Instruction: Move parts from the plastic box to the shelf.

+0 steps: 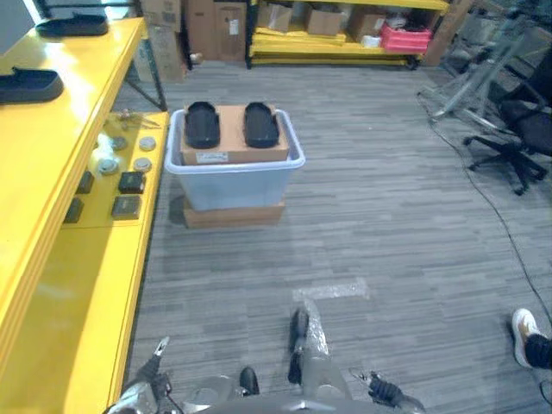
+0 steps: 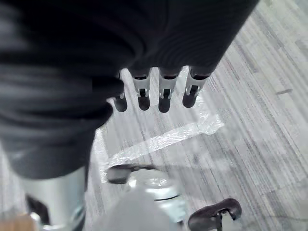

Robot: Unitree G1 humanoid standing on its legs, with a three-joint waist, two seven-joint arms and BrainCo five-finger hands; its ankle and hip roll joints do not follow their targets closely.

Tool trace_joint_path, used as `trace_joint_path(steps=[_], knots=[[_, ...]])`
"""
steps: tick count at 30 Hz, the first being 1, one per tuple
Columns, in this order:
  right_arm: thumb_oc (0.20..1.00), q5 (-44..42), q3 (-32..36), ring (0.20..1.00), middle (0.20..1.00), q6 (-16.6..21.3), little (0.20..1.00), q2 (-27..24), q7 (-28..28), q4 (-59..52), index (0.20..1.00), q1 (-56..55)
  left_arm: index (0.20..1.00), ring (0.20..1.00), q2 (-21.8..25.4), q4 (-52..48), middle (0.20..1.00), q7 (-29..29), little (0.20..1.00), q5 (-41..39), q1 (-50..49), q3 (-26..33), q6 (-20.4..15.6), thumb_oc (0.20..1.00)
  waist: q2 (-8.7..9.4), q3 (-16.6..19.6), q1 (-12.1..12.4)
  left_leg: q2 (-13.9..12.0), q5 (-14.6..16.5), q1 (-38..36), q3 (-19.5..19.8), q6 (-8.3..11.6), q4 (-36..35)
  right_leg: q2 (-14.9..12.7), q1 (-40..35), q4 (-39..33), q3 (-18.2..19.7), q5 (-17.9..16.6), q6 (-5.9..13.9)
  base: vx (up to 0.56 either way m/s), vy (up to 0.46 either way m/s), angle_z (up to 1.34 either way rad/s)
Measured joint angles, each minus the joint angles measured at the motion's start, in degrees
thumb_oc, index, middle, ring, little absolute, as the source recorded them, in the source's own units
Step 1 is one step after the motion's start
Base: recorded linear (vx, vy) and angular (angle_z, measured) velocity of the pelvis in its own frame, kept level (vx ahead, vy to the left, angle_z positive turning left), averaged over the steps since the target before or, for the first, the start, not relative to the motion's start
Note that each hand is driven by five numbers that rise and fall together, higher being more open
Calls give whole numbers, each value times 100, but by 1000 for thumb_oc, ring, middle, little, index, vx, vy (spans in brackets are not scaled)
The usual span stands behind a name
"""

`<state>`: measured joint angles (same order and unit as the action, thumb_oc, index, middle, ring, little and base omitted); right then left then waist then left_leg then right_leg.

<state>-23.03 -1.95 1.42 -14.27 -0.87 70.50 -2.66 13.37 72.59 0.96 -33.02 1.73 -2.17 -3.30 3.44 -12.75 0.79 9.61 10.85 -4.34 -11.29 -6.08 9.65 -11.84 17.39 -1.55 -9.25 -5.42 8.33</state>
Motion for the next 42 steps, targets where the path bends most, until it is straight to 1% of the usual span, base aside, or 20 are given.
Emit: trace_joint_path(steps=[5, 6, 7, 9, 11, 14, 15, 16, 20, 21, 23, 26, 30, 31, 33, 36, 37, 39, 40, 42], knots=[[1000, 93, 107, 1000, 1000, 4, 1000, 9, -167, 36, 1000, -113, 1000, 1000, 0, -1, 1000, -34, 1000, 162, -423, 187, -42, 1000, 91, 39, 53, -24, 306, -575, 180, 55, 56, 134, -125, 670, -129, -187, -223, 546, -273, 22], [1000, 96, 62, 1000, 1000, -44, 1000, -1, -148, 185, 1000, 65, 1000, 1000, 8, -39, 1000, -34, 1000, 173, -420, 188, -42, 1000, -34, 56, 102, -145, 375, -931, 395, 175, -88, 468, -394, 1323, -270, 53, -460, 599, -277, 37], [1000, 89, 43, 1000, 1000, -62, 1000, -1, -142, 179, 1000, 159, 1000, 1000, 4, -140, 1000, -34, 1000, 174, -409, 193, -41, 1000, -55, 114, 72, -224, 366, -947, 459, 191, 90, 725, -630, 1283, -156, -72, -914, 492, -233, 46], [1000, 74, -42, 1000, 1000, -204, 1000, -99, -111, 66, 1000, 375, 1000, 1000, -57, -281, 1000, -37, 1000, 174, -398, 195, -36, 1000, -27, 186, 131, -346, 345, -915, 499, 465, 655, 770, -770, 1567, -183, 166, -1174, 401, -222, 20], [1000, 66, -199, 1000, 1000, -321, 1000, -214, -35, -124, 1000, 486, 1000, 1000, -115, -249, 1000, -33, 1000, 170, -413, 218, -29, 1000, -24, 373, 218, -463, 126, -557, 468, 752, 1630, 745, -1016, 1565, -134, 370, -1135, 310, -201, -5], [1000, 64, -204, 1000, 1000, -431, 1000, -338, 105, -219, 1000, 497, 1000, 1000, -194, -207, 1000, -10, 1000, 56, -449, 235, -10, 1000, -4, 569, 369, -655, -1023, 277, 361, 814, 3265, 851, -1511, 944, -91, 377, -1208, 248, -118, -12], [1000, 67, -202, 1000, 1000, -519, 1000, -376, 190, -191, 1000, 432, 1000, 1000, -189, -225, 1000, 1, 1000, -79, -431, 252, 21, 1000, 7, 641, 428, -725, -1066, 962, 472, 754, 4059, 865, -1683, 617, -72, 383, -1254, 225, -4, -1], [1000, 67, -202, 1000, 1000, -585, 1000, -383, 260, -147, 1000, 434, 1000, 1000, -180, -220, 1000, 11, 1000, -174, -423, 256, 27, 1000, 46, 631, 459, -774, -712, 1180, 508, 728, 3794, 854, -1756, 490, -87, 354, -1268, 246, 52, -1], [1000, 93, -195, 1000, 1000, -669, 1000, -399, 286, -31, 1000, 384, 1000, 1000, -108, -225, 1000, 11, 1000, -476, -465, 414, 57, 1000, 82, 553, 349, -1237, -520, 1218, 269, 854, 1566, 886, -2152, 120, -297, 287, -1168, 219, 148, 9], [1000, 95, -193, 1000, 1000, -671, 1000, -418, 298, -16, 1000, 277, 1000, 1000, -93, -224, 1000, 12, 1000, -513, -425, 433, 55, 1000, 73, 514, 298, -1306, -631, 1072, 163, 928, 386, 905, -2314, -70, -373, 305, -1102, 201, 145, 41], [1000, 91, -188, 1000, 1000, -671, 1000, -431, 420, 17, 1000, 178, 1000, 1000, -130, -245, 1000, 11, 1000, -513, -94, 419, 53, 1000, -51, 280, 269, -1410, -1372, 1210, 158, 1229, -941, 941, -2585, -317, -404, 437, -913, 320, 248, 37], [1000, 83, -198, 1000, 1000, -694, 1000, -449, 537, -299, 1000, 71, 1000, 1000, -211, -307, 1000, 8, 1000, -510, -18, 440, 98, 1000, -299, 9, 397, -1655, -1894, 1647, 195, 1272, -952, 922, -2829, -311, -321, 584, -841, 217, 226, -20], [1000, -20, -324, 1000, 1000, -688, 1000, -521, 685, -656, 1000, 50, 1000, 1000, -236, -371, 1000, 32, 1000, -493, -451, 460, 100, 1000, -468, 166, 544, -1547, -1496, 1341, 369, 1152, -410, 593, -2963, -63, -42, 942, -346, 171, 177, -76], [1000, -76, -370, 1000, 1000, -663, 1000, -444, 732, -648, 1000, 126, 1000, 1000, -163, -399, 1000, 28, 1000, -474, -414, 457, 99, 1000, -381, 172, 530, -1351, -1774, 1292, 398, 796, -446, 379, -2985, 67, -36, 1047, -196, 178, 204, -27], [1000, -252, -376, 1000, 1000, -666, 1000, -212, 748, -660, 1000, 153, 1000, 1000, 24, -453, 1000, 29, 1000, -349, -297, 413, 94, 1000, -35, 156, 613, -945, -1703, 1092, 293, 499, -632, -20, -2860, 624, -132, 1121, -142, 133, 187, -8], [1000, -555, -465, 1000, 1000, -666, 1000, 94, 798, -858, 1000, 275, 1000, 1000, 124, -479, 1000, 31, 1000, -153, -35, 129, 71, 1000, -83, 92, 661, -731, -1682, 683, 248, 75, -930, -295, -1924, 2794, -99, 1122, -66, 70, 105, -5], [1000, -673, -507, 1000, 1000, -665, 1000, 185, 828, -1095, 1000, 300, 1000, 1000, 146, -482, 1000, 40, 1000, -158, -5, -100, 49, 1000, -131, 97, 589, -663, -1690, 577, 266, 107, -1003, -312, -1523, 3427, -45, 1390, -92, 14, -74, -1], [1000, -706, -693, 1000, 1000, -653, 1000, 191, 905, -1489, 1000, 428, 1000, 1000, 150, -576, 1000, 40, 1000, -165, 21, -337, 32, 1000, -227, 67, 504, -591, -1670, 574, 182, 143, -1066, -188, -978, 3295, -94, 1552, -73, 5, -249, 9], [1000, -706, -689, 1000, 1000, -568, 1000, 165, 911, -1550, 1000, 495, 1000, 1000, 100, -695, 1000, 73, 1000, -182, 7, -432, 40, 1000, -369, 88, 532, -563, -1575, 642, 132, 264, -1073, -80, -762, 2269, -340, 1423, -65, 4, -262, 6], [1000, -707, -721, 1000, 1000, -539, 1000, 138, 920, -1461, 1000, 598, 1000, 1000, 106, -801, 1000, 156, 1000, -205, -26, -442, 110, 1000, -354, 81, 614, -524, -1062, 764, -79, 770, -909, -27, -706, 1419, -433, 943, -60, 45, -258, 20]])
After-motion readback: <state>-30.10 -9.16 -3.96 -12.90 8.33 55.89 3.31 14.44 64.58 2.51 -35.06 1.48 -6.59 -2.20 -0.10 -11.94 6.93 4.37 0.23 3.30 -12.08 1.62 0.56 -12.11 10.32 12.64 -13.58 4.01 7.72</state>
